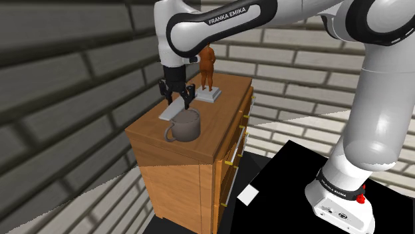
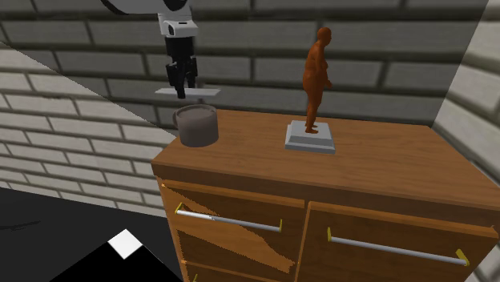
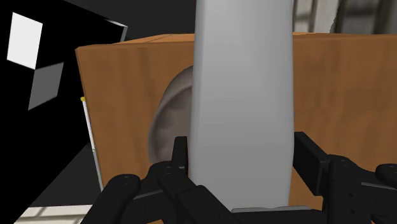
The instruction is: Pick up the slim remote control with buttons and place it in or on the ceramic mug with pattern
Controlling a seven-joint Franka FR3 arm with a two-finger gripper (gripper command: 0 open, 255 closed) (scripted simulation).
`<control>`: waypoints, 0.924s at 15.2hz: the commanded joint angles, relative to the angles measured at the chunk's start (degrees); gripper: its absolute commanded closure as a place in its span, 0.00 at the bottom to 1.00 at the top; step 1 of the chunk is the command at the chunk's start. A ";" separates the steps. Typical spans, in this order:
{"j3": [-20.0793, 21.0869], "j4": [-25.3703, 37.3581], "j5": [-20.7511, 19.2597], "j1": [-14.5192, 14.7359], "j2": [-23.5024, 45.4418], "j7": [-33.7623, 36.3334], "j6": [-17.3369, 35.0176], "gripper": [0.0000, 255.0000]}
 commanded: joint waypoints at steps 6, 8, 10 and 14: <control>-0.22 -3.93 -0.74 0.06 1.26 0.54 5.09 1.00; -0.28 -4.79 -0.97 0.09 1.64 0.70 6.30 1.00; -0.28 -4.79 -0.97 0.09 1.64 0.70 6.30 1.00; -0.28 -4.79 -0.97 0.09 1.64 0.70 6.30 1.00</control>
